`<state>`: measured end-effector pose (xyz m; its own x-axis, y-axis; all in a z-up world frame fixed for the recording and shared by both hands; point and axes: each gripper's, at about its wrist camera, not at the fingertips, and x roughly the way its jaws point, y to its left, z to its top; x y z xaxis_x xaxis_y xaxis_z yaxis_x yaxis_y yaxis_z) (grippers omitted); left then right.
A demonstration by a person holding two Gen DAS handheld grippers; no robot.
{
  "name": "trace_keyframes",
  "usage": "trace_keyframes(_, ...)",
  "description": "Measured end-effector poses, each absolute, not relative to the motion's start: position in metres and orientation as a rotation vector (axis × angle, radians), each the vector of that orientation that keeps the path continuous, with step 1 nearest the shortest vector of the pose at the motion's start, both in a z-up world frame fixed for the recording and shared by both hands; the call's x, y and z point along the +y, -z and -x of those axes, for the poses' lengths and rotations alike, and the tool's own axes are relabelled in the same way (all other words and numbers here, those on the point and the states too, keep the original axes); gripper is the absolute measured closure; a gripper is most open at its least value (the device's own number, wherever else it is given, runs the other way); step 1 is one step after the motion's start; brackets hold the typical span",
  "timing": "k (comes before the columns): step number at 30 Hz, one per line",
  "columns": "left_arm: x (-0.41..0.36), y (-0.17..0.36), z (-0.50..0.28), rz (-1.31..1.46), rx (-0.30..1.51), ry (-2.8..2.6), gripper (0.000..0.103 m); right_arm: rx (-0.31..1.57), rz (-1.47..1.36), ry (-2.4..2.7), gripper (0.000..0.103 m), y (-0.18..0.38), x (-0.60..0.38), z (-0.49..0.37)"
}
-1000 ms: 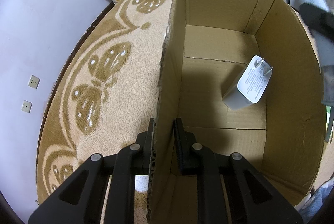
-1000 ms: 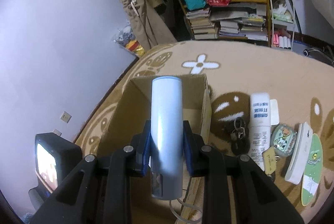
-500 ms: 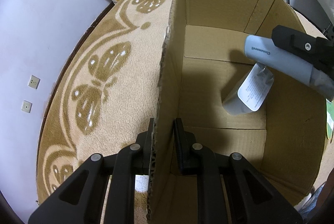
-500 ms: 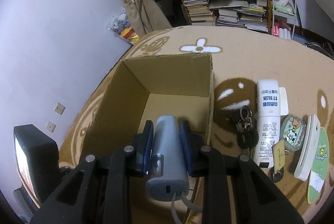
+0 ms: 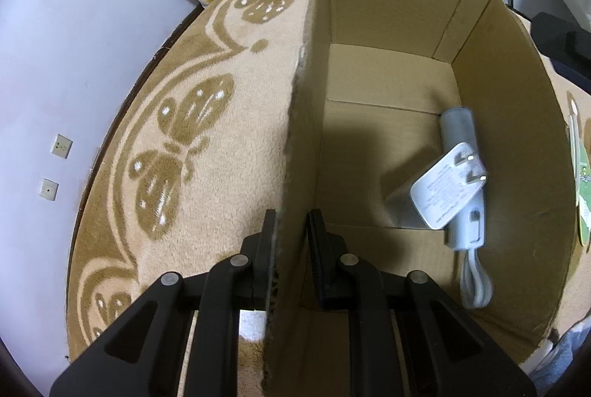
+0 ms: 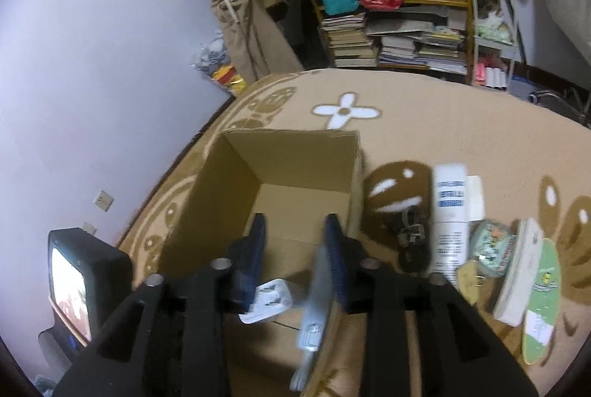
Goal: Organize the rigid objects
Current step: 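Lift the power bank into the box with the right tool and release it, then reach the right tool to the white rectangular device and grasp it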
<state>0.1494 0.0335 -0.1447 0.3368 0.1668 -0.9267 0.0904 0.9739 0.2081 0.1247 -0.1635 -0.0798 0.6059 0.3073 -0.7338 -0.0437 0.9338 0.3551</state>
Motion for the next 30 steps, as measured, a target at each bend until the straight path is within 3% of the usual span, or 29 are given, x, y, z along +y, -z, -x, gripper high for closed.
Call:
trace_keyframes(10,0.033,0.144,-0.150,-0.239,1.230,-0.052,0.087,0.893,-0.322,-0.050,0.009,0.083,-0.215,-0.113)
trace_keyframes(30,0.035,0.145,-0.151,-0.246,1.234,-0.050,0.087,0.982,-0.289,0.133,0.008,0.136,-0.295,-0.100)
